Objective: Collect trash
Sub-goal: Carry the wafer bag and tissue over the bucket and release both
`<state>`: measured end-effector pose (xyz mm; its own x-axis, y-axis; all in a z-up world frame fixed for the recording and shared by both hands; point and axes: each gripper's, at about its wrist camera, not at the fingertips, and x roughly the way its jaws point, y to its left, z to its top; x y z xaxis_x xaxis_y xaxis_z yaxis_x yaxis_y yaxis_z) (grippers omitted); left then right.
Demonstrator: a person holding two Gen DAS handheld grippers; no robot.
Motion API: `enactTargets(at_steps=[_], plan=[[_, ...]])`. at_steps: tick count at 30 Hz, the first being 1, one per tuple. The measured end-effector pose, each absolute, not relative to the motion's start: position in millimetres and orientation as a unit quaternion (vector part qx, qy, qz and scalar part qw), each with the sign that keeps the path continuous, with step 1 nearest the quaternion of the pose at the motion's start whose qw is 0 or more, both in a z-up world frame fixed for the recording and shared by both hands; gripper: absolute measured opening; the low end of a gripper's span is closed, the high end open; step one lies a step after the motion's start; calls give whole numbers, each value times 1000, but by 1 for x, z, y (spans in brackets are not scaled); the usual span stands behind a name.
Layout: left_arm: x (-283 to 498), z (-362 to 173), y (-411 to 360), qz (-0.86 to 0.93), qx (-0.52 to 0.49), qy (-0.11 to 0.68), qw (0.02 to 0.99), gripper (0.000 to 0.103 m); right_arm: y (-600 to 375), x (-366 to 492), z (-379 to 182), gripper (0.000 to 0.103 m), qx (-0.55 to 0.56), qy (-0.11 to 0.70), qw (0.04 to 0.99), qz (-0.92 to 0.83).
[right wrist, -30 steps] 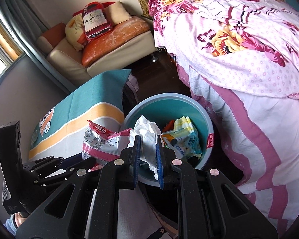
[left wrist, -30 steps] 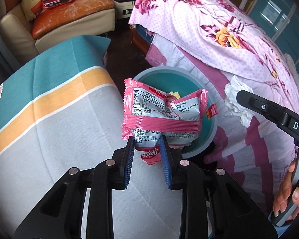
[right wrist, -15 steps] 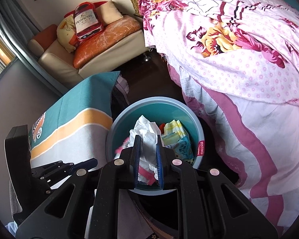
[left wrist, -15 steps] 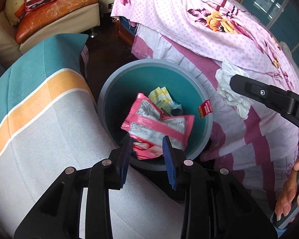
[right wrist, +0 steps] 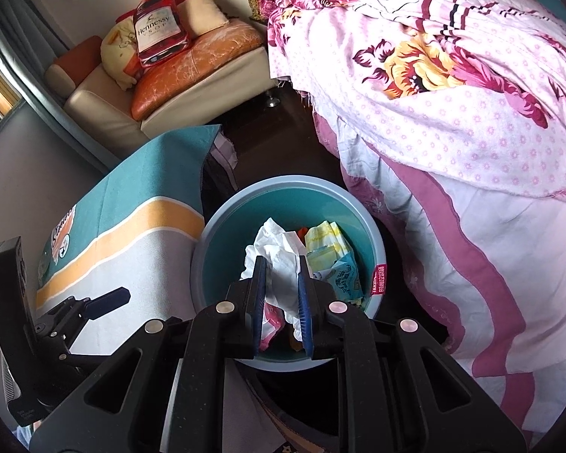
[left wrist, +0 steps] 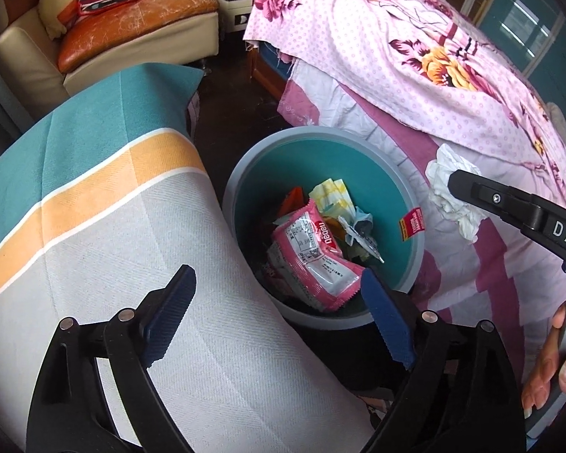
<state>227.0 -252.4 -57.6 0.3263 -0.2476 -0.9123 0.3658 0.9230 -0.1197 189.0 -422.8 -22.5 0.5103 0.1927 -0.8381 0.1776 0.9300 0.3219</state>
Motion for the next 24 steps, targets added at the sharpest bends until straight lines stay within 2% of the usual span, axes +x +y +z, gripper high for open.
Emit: enactTargets(at_steps=[12,16,21,24], plan=[[231,-54,-225,-167,34,542,823,91,-412,201,-30,17,170,510,843,-6],[234,-54,-220,-167,30,542,823,91,-408,204,-34,25,164,517,840,-11],[237,-55,-214,-165,19,543,823,91,-403,208,-36,27,157,522,838,-12],[238,-56,-211,-164,17,544,823,91,-401,209,-36,41,153,524,838,-15]])
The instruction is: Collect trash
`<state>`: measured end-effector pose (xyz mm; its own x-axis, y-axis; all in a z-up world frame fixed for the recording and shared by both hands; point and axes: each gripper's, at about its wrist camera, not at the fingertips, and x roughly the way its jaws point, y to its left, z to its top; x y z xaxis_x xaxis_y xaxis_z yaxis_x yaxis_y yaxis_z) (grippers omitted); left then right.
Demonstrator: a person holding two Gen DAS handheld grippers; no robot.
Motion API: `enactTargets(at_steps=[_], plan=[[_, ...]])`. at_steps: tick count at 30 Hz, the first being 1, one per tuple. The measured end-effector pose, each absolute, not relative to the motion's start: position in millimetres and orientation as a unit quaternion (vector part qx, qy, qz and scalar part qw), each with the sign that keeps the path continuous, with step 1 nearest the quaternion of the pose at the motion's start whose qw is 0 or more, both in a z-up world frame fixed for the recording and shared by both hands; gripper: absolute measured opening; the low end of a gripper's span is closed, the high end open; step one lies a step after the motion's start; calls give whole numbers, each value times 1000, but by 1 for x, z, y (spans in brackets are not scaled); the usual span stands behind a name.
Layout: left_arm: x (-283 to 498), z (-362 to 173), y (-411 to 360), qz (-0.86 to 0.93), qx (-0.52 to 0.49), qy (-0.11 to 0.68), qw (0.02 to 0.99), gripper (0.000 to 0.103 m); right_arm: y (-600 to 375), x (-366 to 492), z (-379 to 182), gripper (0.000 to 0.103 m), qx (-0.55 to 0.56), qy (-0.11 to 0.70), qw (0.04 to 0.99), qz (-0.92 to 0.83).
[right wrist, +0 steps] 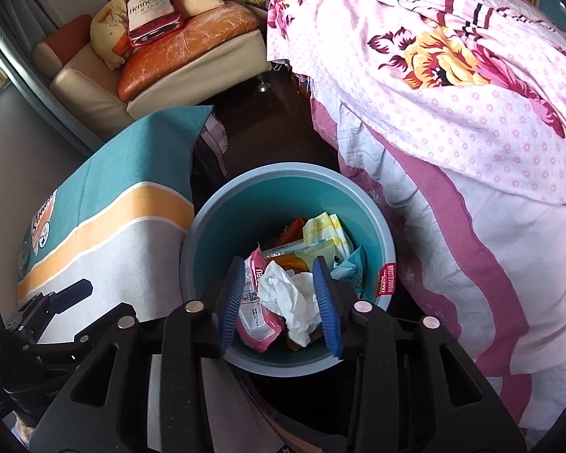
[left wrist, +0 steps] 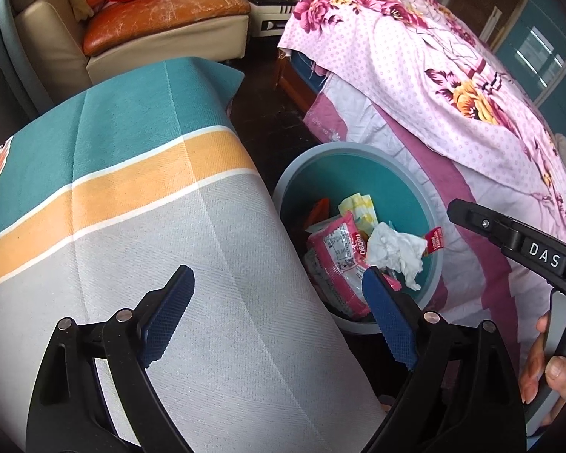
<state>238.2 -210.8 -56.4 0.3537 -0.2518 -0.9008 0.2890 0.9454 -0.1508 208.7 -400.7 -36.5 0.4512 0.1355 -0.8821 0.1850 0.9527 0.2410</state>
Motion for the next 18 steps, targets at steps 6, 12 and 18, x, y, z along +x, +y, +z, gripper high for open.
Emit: enactTargets(at_steps=[6,12,18], plan=[[240,-59,-206,-162,12,547,821,91,-397,208,-33,56,141,522,841,-21],[239,-60,-202,-161,10,547,822,91,-392,207,-31,69,133,526,840,-24],[234,-54,-192,-158,0,543,825,91,-385,200,-27,85,129,534,835,-19]])
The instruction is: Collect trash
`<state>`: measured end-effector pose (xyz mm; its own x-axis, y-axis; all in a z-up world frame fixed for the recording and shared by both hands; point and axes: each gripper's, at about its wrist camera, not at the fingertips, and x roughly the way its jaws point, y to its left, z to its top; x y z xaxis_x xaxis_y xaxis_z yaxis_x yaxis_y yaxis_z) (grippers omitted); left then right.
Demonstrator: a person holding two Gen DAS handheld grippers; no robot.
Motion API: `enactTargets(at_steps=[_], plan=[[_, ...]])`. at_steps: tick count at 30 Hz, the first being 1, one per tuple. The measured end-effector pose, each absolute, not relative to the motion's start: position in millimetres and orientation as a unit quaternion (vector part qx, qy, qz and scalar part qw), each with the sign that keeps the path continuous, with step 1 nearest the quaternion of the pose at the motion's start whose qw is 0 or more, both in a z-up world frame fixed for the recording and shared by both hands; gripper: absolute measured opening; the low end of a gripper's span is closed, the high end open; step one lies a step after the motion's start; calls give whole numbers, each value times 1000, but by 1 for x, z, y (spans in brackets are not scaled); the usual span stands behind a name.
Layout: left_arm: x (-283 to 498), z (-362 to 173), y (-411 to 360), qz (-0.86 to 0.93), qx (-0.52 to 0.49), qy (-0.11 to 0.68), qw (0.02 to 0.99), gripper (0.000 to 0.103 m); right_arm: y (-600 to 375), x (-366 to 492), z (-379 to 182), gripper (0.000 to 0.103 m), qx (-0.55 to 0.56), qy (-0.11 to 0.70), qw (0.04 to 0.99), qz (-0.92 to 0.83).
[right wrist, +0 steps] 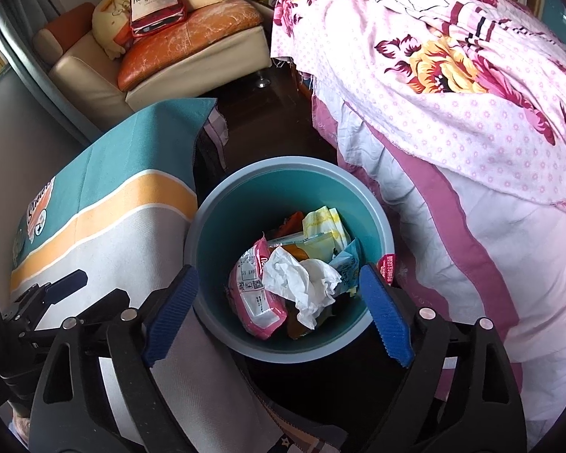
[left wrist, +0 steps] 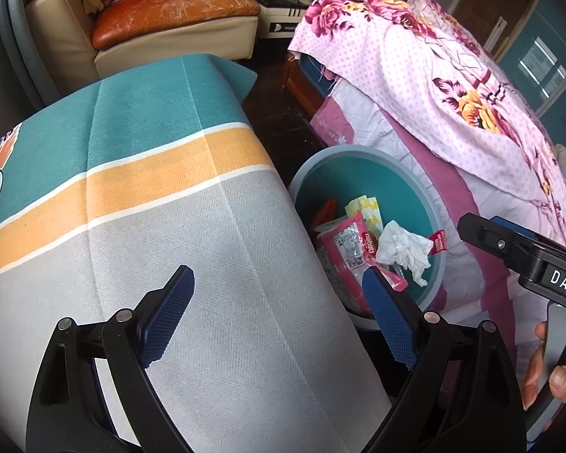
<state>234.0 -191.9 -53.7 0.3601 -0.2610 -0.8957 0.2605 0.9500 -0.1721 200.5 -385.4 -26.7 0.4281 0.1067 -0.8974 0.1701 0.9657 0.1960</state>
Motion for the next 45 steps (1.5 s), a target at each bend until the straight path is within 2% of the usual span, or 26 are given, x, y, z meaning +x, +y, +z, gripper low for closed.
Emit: enactTargets(at_steps=[17,19,20,45], plan=[[192,-22,-161,-134,-14,532,836,91,-352,144,16,88,75,529,845,-4],[186,-19,-157,-130,-13,530,838,94,-349,135,20,88,68,528,846,-2],[183,-18,-155,-126,-13,529,839,99,-346,130,22,88,63,528,847,-2],[100,-7,-128,-74,-24,506,859,99,-320,45,33,96,2,496,868,9]])
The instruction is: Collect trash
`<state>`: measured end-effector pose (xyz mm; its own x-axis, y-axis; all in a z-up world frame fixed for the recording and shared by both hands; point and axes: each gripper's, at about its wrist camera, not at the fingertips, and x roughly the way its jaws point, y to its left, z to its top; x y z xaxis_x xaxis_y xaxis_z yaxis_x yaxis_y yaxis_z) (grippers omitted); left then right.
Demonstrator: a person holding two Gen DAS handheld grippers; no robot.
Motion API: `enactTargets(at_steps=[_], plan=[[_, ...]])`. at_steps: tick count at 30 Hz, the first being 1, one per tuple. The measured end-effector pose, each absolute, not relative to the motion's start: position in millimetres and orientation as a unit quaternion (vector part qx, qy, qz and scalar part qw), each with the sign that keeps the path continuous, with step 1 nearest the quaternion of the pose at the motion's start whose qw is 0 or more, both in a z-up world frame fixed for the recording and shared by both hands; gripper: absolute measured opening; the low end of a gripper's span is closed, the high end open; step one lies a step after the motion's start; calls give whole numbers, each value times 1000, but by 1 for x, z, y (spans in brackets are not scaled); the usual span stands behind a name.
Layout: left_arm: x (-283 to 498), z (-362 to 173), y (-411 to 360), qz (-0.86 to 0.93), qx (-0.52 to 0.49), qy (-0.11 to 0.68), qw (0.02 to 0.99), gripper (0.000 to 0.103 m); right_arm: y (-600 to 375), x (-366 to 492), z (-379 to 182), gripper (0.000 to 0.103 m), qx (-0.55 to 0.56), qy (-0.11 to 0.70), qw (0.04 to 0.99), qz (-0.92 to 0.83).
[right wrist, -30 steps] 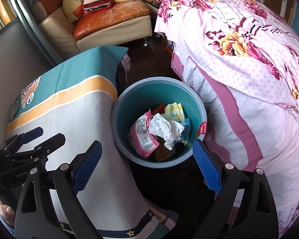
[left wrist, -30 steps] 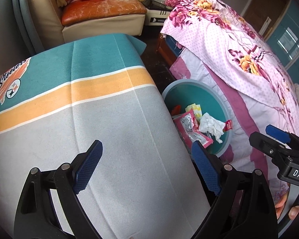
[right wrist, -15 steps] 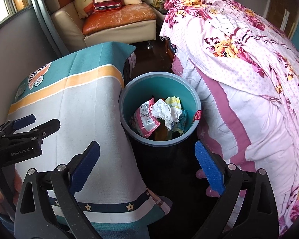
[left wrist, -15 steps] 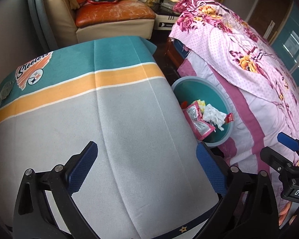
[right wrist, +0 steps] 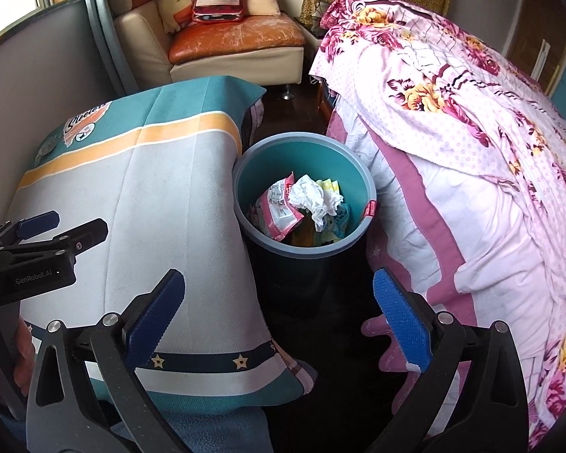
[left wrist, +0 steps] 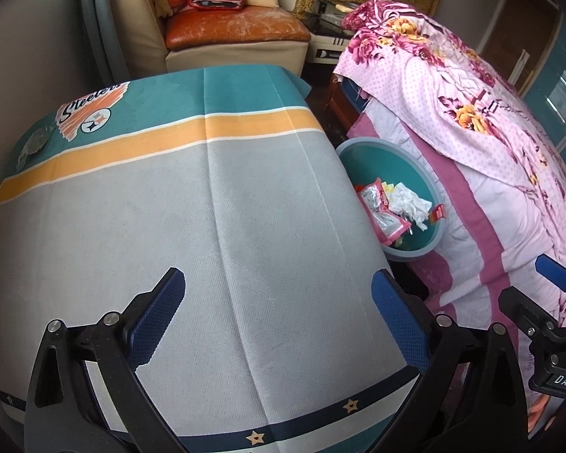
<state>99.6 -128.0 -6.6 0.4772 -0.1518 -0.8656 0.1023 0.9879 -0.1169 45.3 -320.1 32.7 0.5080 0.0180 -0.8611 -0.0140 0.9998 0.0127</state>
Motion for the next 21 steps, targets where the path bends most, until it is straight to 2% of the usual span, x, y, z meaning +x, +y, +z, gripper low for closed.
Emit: enactTargets(at_steps=[21], plan=[[99,-19,-134,-68,-10,515,854,99,-320,47,24,96,-1,498,867,5]])
